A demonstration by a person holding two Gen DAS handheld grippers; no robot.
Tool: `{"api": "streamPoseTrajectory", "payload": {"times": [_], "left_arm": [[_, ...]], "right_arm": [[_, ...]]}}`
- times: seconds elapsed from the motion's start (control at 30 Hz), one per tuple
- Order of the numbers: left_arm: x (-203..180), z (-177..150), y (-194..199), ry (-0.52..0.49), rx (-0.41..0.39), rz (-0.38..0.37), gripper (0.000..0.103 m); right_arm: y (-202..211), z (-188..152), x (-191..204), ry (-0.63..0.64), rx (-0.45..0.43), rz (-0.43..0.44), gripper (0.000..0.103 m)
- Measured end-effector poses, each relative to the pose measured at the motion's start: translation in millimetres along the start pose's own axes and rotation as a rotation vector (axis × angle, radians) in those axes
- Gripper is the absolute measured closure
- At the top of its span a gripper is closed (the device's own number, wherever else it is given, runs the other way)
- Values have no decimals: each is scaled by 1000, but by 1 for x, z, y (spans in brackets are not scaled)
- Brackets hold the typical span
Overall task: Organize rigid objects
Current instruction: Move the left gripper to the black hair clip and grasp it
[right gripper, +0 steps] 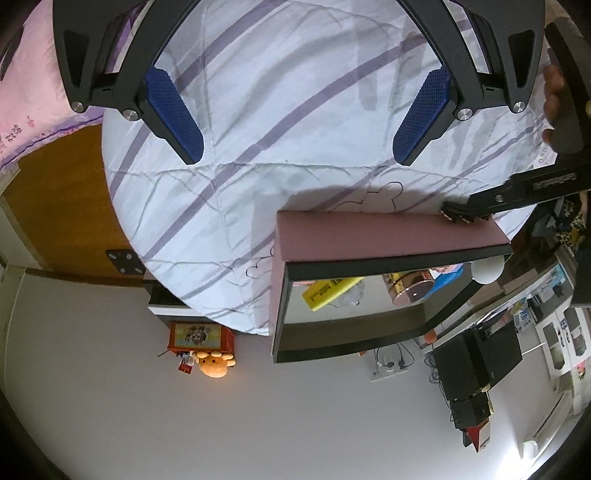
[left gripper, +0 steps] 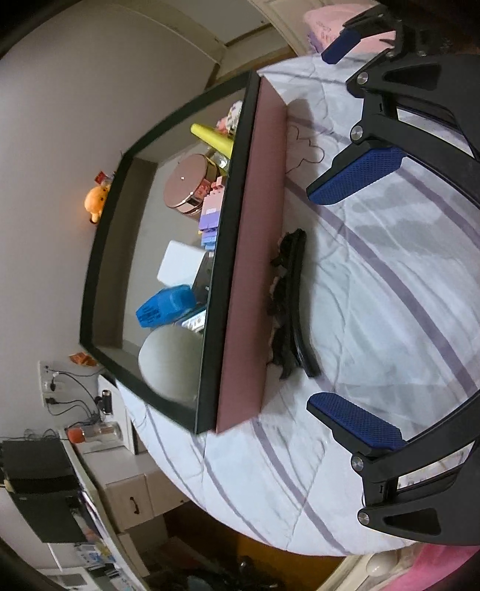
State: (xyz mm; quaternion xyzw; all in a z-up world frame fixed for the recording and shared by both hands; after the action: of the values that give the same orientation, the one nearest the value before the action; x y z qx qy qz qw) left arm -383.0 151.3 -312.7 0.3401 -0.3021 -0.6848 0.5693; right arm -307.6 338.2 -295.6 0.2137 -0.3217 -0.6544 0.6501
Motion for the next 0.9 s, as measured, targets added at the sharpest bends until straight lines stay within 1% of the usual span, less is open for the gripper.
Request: {"api": "streamPoseTrajectory", "payload": {"times": [0.13, 0.23, 0.33, 0.4, 0.53, 0.63, 0.73, 0.77, 0.8, 0.83, 0.9], "left_arm": [[-11, 3, -14, -22, 18, 31, 0], [-7, 5, -21, -19, 30, 73, 0], [7, 3, -17, -27, 30, 121, 0], [15, 1, -13, -33, 31, 138, 0], [44, -8, -8, 9, 50, 173, 0], [60, -16, 1, 16, 49, 187, 0], [72, -23, 11, 34, 41, 197, 0], [73, -24, 14, 45, 34, 193, 0], [72, -24, 16, 55, 31, 178, 0], [69, -21, 17, 73, 25, 145, 0], [61, -17, 14, 83, 25, 116, 0]], "right_arm": [[-6, -2, -3, -7, 17, 21, 0], [-9, -2, -3, -11, 22, 34, 0], [-11, -3, -2, -7, 28, 45, 0], [-12, -3, 0, 1, 34, 46, 0], [-13, -3, 5, 27, 43, 40, 0], [-14, -4, 9, 44, 49, 36, 0], [-14, -4, 9, 45, 50, 38, 0], [-11, -2, 8, 38, 35, 37, 0], [-7, 1, 6, 24, 12, 34, 0], [-4, 3, 5, 18, 6, 35, 0], [-3, 8, 3, 15, 3, 28, 0]]}}
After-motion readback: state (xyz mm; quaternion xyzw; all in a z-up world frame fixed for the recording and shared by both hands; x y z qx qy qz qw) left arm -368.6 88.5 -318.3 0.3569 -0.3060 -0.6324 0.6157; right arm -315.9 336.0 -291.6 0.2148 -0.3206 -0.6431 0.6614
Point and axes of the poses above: each gripper's, at about its wrist camera, not at the fingertips, and y roughly against the way its jaws point, x to its left, z to its top, the point moved 10 cm from there along -y, roughly the way its jaws point
